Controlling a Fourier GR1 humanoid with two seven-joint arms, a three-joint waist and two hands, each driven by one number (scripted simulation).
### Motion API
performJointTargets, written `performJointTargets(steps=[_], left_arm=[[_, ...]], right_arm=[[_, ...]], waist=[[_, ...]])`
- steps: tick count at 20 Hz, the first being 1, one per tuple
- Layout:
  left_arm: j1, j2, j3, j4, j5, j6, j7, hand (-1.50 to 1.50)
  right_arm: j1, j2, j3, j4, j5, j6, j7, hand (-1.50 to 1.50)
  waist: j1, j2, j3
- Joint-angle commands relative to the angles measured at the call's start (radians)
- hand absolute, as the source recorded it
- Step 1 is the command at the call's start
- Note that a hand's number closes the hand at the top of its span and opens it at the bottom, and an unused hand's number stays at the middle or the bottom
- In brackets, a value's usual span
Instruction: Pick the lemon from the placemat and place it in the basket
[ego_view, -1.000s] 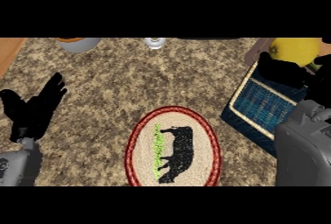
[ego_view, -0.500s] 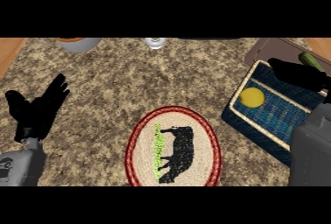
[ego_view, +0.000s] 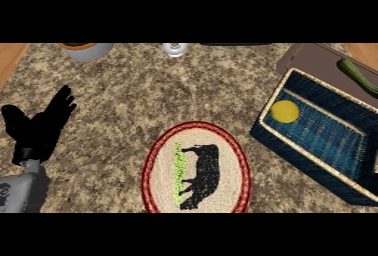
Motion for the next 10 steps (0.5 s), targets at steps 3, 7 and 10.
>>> performJointTargets(steps=[3, 7, 10], left_arm=[[-0.001, -0.003, 0.013, -0.019, 0.006, 0.018, 0.034, 0.0], [0.058, -0.011, 0.008, 0.012, -0.025, 0.022, -0.04, 0.0], [0.038, 0.015, 0.041, 0.006, 0.005, 0.016, 0.001, 0.0]], right_arm=[[0.19, -0.031, -0.183, -0.298, -0.277, 0.122, 0.047, -1.5], [0.288, -0.039, -0.263, -0.357, -0.462, 0.25, 0.036, -1.5], [0.288, -0.03, -0.28, -0.354, -0.521, 0.297, 0.022, -1.5]], waist=[[-0.018, -0.003, 0.001], [-0.043, -0.01, 0.002], [-0.066, -0.02, 0.003]])
